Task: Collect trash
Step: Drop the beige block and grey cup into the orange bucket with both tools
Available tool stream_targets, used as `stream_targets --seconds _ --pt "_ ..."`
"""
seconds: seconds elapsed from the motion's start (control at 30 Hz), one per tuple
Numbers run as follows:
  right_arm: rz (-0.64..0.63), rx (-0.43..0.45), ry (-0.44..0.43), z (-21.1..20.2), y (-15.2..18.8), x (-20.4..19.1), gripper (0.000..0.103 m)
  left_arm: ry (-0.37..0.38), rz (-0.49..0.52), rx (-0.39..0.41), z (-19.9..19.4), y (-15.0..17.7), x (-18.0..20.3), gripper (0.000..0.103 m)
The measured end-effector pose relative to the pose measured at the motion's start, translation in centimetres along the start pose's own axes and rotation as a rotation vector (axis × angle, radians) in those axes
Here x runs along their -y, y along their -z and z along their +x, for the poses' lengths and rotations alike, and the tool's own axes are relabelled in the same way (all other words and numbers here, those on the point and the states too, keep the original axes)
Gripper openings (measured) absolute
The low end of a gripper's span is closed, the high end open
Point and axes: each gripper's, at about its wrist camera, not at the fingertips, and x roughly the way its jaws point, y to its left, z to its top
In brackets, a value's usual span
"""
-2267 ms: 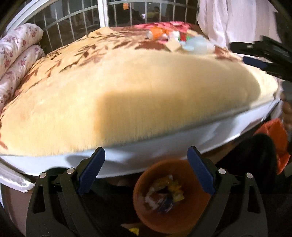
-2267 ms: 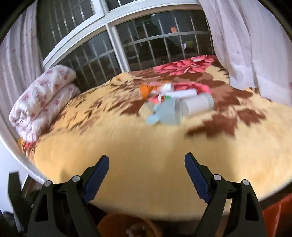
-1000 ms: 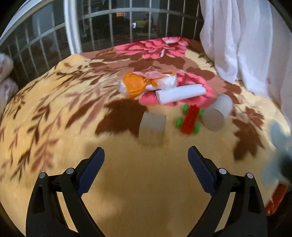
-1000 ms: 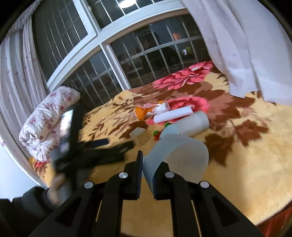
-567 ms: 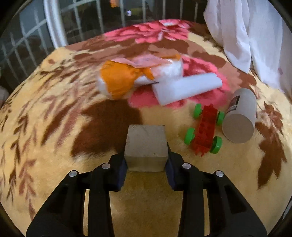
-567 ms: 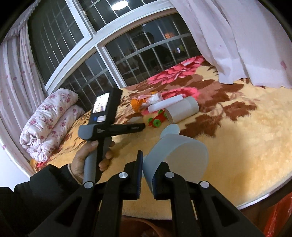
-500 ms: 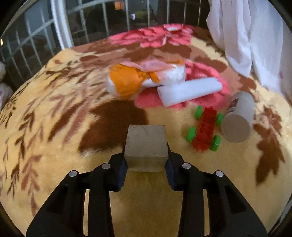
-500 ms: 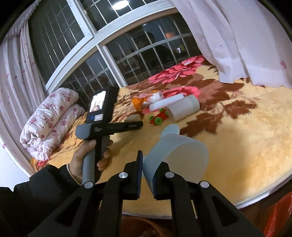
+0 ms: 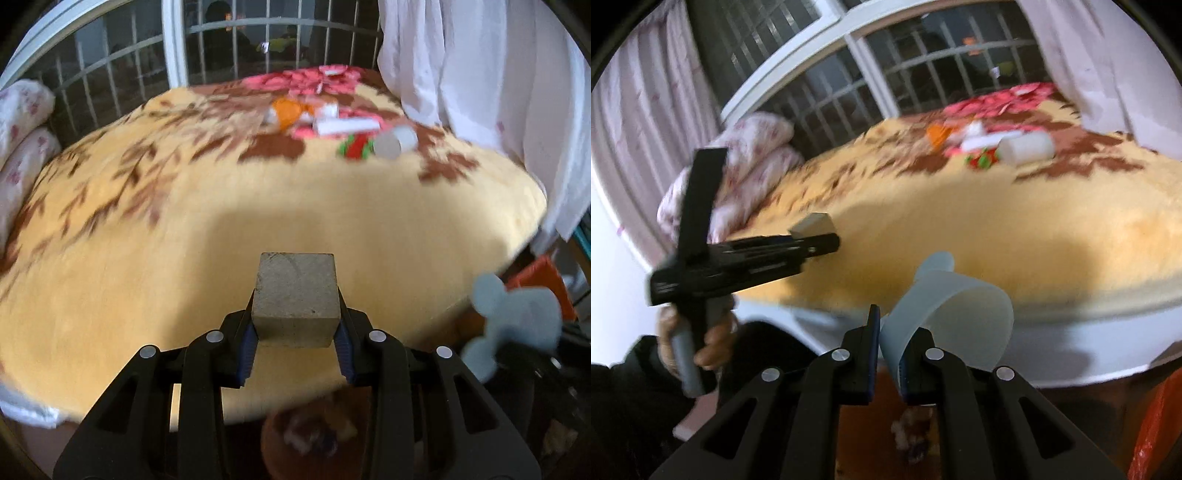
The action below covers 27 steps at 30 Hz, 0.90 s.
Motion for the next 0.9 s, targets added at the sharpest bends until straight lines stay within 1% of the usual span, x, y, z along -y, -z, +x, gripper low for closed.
stream_targets --seconds 0.1,0.17,0.23,0.27,0.37,0.43,0.5,0.7,0.83,0.87,0.9 --pt "-0.027 -0.059 -0.008 0.5 2.3 -1.4 0.009 -0.023 0.025 -0.007 -1.9 4.7 0.3 0.035" --pt "-0.020 -0.096 -0.019 0.9 3.6 -1.8 0.009 -0.037 0.036 -0.024 -2.0 6.8 0.3 0.035" --pt "0.002 -0.127 -0.027 1.4 4.8 -1.8 0.009 -0.025 0.034 -0.073 -1.3 9.1 0.2 0.035" --pt "0.013 -0.154 -0.032 1.8 5.5 -1.7 0.009 -0.034 0.028 -0.106 -0.6 10.4 0.2 0.035" --pt "0.016 -0.217 -0.016 3.2 7.0 -1.6 0.009 -0.025 0.018 -0.181 1.4 12.8 0.3 0.035" --pt "0.029 -0.262 -0.007 4.2 7.8 -1.3 0.009 -0.010 0.015 -0.231 2.9 13.7 0.4 0.035" --pt "0.044 -0.285 -0.007 4.8 8.3 -1.1 0.009 0.007 0.003 -0.267 3.8 14.0 0.3 0.035" --pt "0.047 -0.324 -0.005 6.1 8.6 -1.0 0.009 0.030 -0.011 -0.309 5.3 14.3 0.0 0.035" --pt "0.047 -0.345 -0.011 6.6 8.9 -1.0 0.009 0.024 -0.008 -0.328 5.6 14.6 0.0 0.035" --pt "0.049 -0.353 -0.016 6.8 9.0 -0.9 0.010 0.019 -0.006 -0.334 5.8 14.6 0.1 0.035" --pt "0.053 -0.362 -0.017 7.1 9.0 -0.9 0.021 0.007 -0.001 -0.342 6.0 14.6 0.1 0.047"
